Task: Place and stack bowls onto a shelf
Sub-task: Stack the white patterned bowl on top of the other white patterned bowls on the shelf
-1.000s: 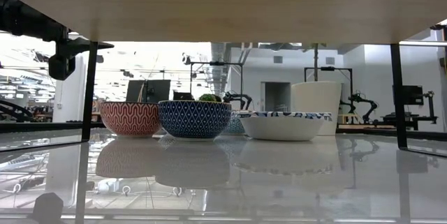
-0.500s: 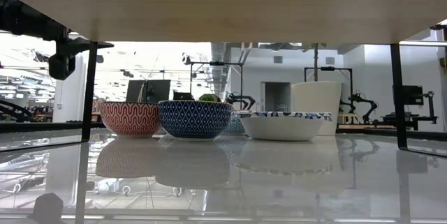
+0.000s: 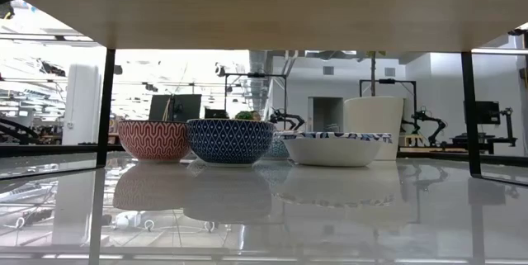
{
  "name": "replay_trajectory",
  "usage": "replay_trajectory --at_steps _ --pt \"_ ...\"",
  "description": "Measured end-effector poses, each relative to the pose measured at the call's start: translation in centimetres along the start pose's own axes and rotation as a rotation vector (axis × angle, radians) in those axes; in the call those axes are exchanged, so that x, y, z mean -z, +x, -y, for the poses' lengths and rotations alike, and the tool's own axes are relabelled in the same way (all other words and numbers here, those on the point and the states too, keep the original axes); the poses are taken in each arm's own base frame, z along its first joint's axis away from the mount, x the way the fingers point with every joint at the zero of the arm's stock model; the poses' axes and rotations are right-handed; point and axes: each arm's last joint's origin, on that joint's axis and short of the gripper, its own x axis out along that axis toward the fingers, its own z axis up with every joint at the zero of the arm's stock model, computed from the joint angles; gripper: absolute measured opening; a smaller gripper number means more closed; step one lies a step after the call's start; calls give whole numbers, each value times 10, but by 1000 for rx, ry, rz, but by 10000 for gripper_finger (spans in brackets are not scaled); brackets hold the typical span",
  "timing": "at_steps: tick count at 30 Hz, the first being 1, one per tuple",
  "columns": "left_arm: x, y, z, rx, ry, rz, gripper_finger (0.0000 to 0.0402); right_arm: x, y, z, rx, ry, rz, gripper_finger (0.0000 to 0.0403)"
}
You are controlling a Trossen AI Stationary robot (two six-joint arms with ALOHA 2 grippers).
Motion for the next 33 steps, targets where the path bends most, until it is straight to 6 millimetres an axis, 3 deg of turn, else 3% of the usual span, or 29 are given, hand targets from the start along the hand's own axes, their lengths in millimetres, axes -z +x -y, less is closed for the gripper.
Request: replay_trajectory --at_steps 4,12,17,20,24,33 --pt "0 0 1 20 -19 -8 128 5 -9 10 202 56 8 25" --pt "-14 4 15 -10 67 87 128 8 -83 62 662 334 13 62" --pt "-20 4 17 -93 155 177 128 14 -108 99 849 512 -96 116" --pt "-19 4 13 -180 181 201 128 19 -109 120 916 583 -127 166" --pt "-14 3 3 -316 171 197 128 32 -94 149 952 689 -152 214" --pt "-5 -3 -15 -534 139 196 128 65 -67 195 882 776 -120 221"
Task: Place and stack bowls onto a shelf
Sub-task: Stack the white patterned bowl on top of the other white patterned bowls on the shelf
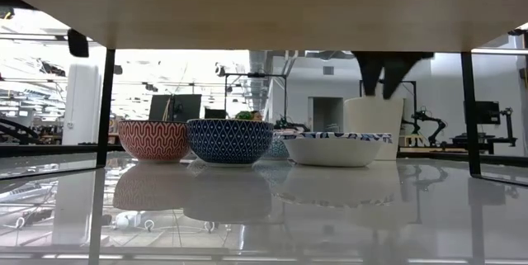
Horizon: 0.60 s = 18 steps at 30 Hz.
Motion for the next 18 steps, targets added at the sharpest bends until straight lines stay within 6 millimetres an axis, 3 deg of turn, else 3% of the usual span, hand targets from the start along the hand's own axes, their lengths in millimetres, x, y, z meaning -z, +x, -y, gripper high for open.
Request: replay_trajectory --at_steps 6,14,18 --pt "-3 0 -3 -89 -22 106 128 -3 32 32 1 13 -8 217" --pt "-5 -1 -5 -145 -27 179 128 -11 46 55 -122 21 34 217" --pt "-5 -1 -5 -156 -30 194 128 -13 53 57 -184 25 42 217"
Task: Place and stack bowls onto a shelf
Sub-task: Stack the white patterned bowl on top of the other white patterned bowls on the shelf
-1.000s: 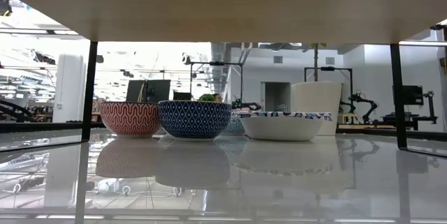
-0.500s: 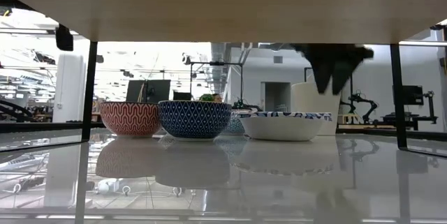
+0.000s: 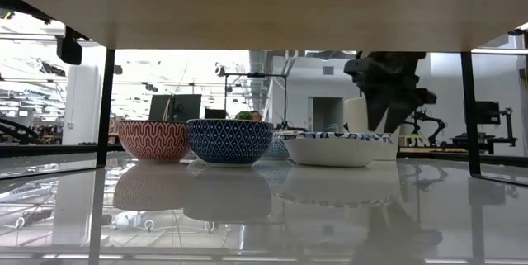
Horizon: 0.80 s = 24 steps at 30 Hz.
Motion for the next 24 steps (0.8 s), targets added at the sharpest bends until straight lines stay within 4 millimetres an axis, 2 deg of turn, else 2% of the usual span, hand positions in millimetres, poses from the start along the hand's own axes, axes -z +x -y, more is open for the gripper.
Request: replay_trajectory --at_steps 17,20,24 --pt "0 0 -1 -15 -1 20 128 -2 2 -6 -144 -44 -25 215" --pt "0 0 -1 -14 -1 19 128 -3 1 -7 -159 -47 -20 203" --pt "0 0 -1 -14 -1 19 128 -3 1 -8 -170 -48 -20 164"
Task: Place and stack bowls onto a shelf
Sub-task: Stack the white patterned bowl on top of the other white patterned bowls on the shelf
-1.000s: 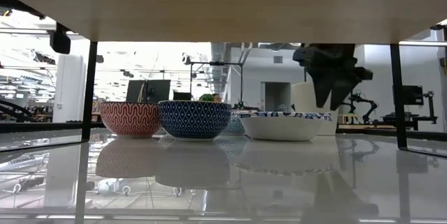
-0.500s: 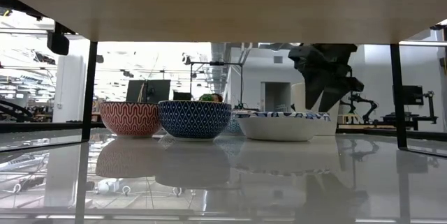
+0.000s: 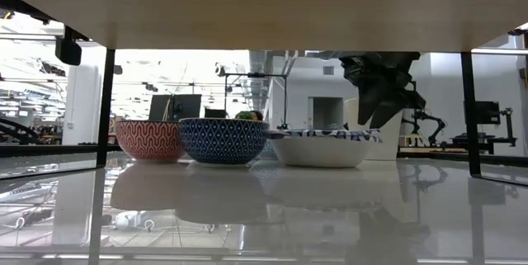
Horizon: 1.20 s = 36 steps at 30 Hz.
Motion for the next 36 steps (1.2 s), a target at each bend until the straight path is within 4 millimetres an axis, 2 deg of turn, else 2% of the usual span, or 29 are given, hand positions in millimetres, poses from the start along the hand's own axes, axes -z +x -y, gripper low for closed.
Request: replay_trajectory --at_steps 12,22,25,30,33,36 --pt "0 0 0 3 1 -4 128 0 0 0 -9 -42 -3 24" --pt "0 0 0 4 12 -6 128 -3 -4 -6 -22 -54 8 18" --pt "0 0 0 7 20 -10 128 -6 -10 -11 -21 -56 7 39" --pt "1 0 1 26 36 -35 128 -5 -14 -12 14 -28 -16 124" --pt "1 0 1 28 36 -37 128 -6 -11 -11 42 -10 -4 177" --pt "1 0 1 29 36 -39 128 -6 -4 -9 74 6 -11 211"
